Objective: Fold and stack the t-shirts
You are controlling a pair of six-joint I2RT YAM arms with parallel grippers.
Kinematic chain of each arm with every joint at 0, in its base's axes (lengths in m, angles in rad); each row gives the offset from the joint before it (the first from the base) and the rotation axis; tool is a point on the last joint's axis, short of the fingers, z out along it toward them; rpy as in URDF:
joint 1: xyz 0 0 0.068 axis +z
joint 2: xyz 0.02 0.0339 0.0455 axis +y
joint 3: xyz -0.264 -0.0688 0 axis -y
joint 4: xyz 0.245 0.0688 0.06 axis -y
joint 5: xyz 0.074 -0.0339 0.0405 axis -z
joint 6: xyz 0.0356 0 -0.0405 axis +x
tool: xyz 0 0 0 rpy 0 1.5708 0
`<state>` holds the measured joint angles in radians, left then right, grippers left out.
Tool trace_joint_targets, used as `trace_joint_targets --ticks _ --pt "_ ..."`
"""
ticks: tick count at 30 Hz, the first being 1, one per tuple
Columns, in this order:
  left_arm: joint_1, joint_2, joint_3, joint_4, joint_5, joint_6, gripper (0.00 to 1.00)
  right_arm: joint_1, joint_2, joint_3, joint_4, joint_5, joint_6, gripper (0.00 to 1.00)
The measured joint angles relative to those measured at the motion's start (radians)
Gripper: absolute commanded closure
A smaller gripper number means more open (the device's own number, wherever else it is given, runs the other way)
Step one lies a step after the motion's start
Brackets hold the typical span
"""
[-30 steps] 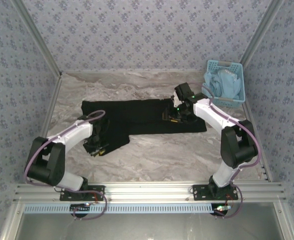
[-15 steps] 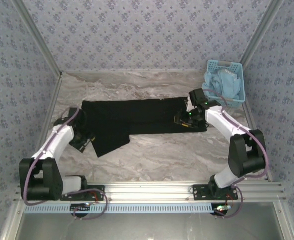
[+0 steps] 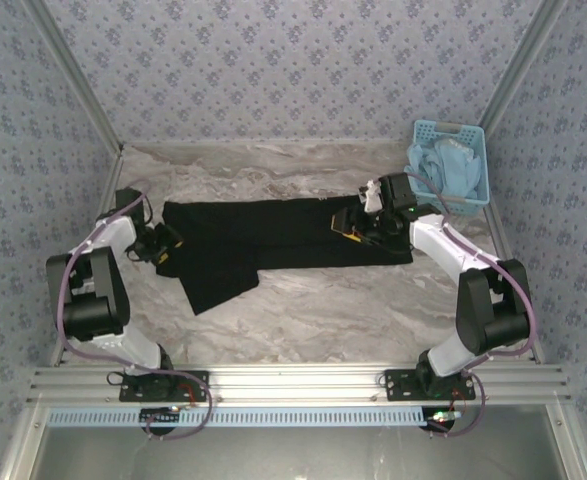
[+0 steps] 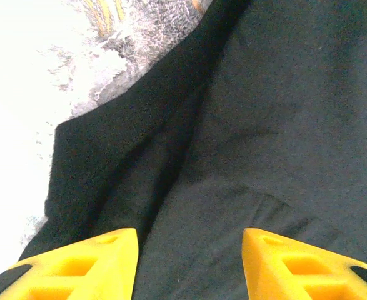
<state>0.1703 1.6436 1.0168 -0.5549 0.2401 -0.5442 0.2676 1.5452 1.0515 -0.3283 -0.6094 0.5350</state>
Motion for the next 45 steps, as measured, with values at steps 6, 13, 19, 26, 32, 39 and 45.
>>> trace_joint_targets --ticks 6,13,19,26,32,39,45 --pt "-0.002 0.012 0.0 0.003 0.0 0.038 0.64 0.0 0.002 -0.002 0.035 -0.016 0.035 0.5" --pt "-0.016 0.063 0.002 0.004 -0.001 0.059 0.74 0.0 0.027 -0.002 0.041 -0.017 0.046 0.51" --pt "-0.029 0.076 0.011 -0.02 -0.029 0.074 0.67 0.0 0.031 -0.001 0.041 -0.017 0.05 0.51" --pt "-0.051 0.027 0.013 -0.053 -0.085 0.092 0.62 0.0 0.031 0.0 0.041 -0.016 0.05 0.51" --pt "-0.051 0.048 0.01 -0.044 -0.088 0.092 0.65 0.0 0.035 0.005 0.04 -0.016 0.052 0.52" --pt "-0.051 0.077 0.01 -0.046 -0.093 0.091 0.71 0.0 0.035 0.008 0.04 -0.016 0.052 0.52" --pt "-0.053 0.075 0.011 -0.045 -0.095 0.087 0.87 0.0 0.035 0.008 0.04 -0.016 0.053 0.52"
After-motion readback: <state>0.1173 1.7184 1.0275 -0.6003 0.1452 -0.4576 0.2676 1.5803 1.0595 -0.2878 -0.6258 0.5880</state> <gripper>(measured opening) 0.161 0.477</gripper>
